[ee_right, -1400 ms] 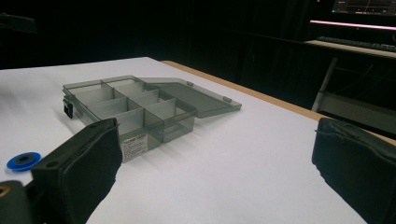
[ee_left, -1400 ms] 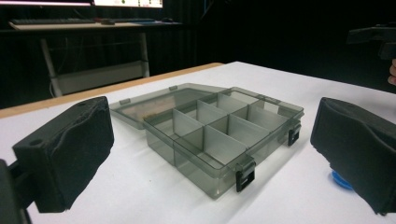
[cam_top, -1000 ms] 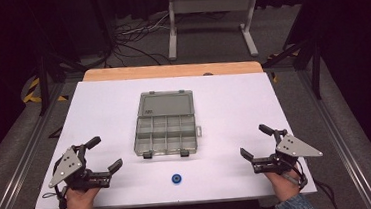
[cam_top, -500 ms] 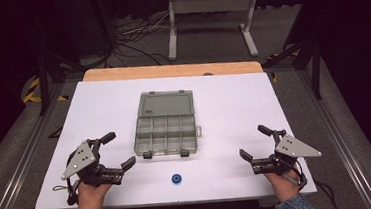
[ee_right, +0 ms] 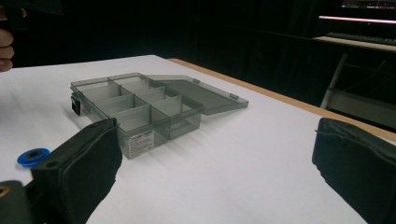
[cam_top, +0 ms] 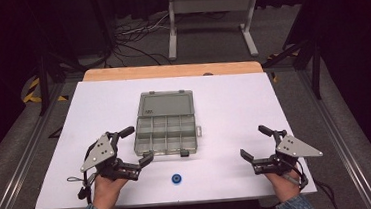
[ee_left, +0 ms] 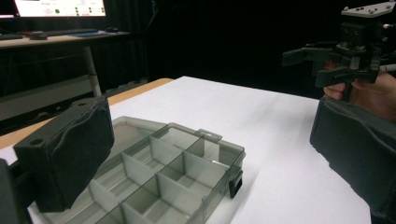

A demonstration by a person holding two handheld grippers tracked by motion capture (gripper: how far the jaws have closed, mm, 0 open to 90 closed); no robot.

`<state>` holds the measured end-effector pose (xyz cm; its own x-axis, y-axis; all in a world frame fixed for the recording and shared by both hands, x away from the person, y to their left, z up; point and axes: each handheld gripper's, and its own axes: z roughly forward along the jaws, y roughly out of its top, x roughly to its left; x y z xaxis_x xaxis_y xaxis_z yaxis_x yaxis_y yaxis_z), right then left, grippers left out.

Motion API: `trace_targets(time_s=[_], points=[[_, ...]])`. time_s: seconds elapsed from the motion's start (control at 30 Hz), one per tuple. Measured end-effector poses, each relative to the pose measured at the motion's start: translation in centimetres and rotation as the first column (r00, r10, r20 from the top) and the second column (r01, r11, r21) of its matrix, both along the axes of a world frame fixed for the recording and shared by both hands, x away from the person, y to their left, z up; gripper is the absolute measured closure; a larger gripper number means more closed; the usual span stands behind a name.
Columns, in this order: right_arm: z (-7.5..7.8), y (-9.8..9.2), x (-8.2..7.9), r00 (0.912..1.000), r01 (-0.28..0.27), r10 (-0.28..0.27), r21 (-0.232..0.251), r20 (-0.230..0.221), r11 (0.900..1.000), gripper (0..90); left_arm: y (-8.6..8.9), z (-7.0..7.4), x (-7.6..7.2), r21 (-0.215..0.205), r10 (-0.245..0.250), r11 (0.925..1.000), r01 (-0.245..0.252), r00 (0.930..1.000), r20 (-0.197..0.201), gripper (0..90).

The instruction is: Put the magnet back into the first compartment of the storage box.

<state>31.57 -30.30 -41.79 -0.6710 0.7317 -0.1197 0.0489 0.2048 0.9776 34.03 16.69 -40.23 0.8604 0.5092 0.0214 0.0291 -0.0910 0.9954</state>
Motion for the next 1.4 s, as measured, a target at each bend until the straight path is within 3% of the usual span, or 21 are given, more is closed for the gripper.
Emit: trace_targets(time_s=[0.33,0.5,0.6,0.7,0.77,0.9,0.97,1.23,1.3,1.33,1.37,1.4], points=[[0.1,-0.2,0.0,1.0,-0.001,0.001,0.002,0.0,1.0,1.9,-2.8,0.6,0.5,0.02,-0.058,0.9981,0.058,0.9983,0.007,0.4],[0.1,-0.3,0.0,1.0,0.001,-0.001,0.003,-0.003,1.0,1.9,-3.3,0.6,0.9,0.019,-0.077,0.9968,0.077,0.9968,-0.023,0.7],[0.1,-0.3,0.0,1.0,0.0,0.0,0.004,-0.004,1.0,2.0,-3.5,0.6,1.0,0.038,-0.095,0.9946,0.096,0.9947,-0.04,1.1],[0.3,-0.1,-0.1,0.9998,0.002,-0.002,-0.017,-0.018,1.0,2.4,-4.1,0.9,1.0,0.116,-0.119,0.9854,0.125,0.9913,-0.057,1.6],[0.3,-0.1,-0.1,0.9995,0.007,-0.007,-0.027,-0.032,1.0,2.4,-4.2,1.0,1.0,0.133,-0.12,0.983,0.126,0.9911,-0.058,1.8],[0.4,0.1,-0.1,0.9985,-0.001,-0.001,-0.042,-0.054,0.999,3.8,-4.7,1.6,0.9,0.211,-0.12,0.9685,0.131,0.9906,-0.066,3.6],[0.4,0.1,-0.1,0.9985,0.0,-0.003,-0.045,-0.054,0.999,4.5,-4.8,1.8,0.8,0.229,-0.123,0.9638,0.137,0.9897,-0.072,4.7],[0.5,-0.1,-0.1,0.998,-0.009,0.006,-0.043,-0.064,0.999,5.9,-5.6,3.1,0.8,0.37,-0.099,0.9196,0.133,0.9891,-0.109,7.6],[0.4,-0.1,0.0,0.9978,-0.013,0.01,-0.046,-0.066,0.999,6.0,-5.7,3.5,0.7,0.377,-0.104,0.9139,0.15,0.9847,-0.14,7.7],[0.4,0.0,0.0,0.9975,-0.014,0.011,-0.043,-0.07,0.999,6.0,-5.9,3.9,0.7,0.398,-0.108,0.9029,0.162,0.9822,-0.153,8.3],[0.4,0.0,0.0,0.9975,-0.014,0.011,-0.043,-0.07,0.999,6.0,-5.9,3.9,0.7,0.398,-0.108,0.9029,0.162,0.9822,-0.153,8.8],[0.4,0.0,0.0,0.9972,-0.015,0.012,-0.041,-0.074,0.999,6.0,-6.1,4.1,0.7,0.424,-0.101,0.8913,0.16,0.9821,-0.159,8.8]])
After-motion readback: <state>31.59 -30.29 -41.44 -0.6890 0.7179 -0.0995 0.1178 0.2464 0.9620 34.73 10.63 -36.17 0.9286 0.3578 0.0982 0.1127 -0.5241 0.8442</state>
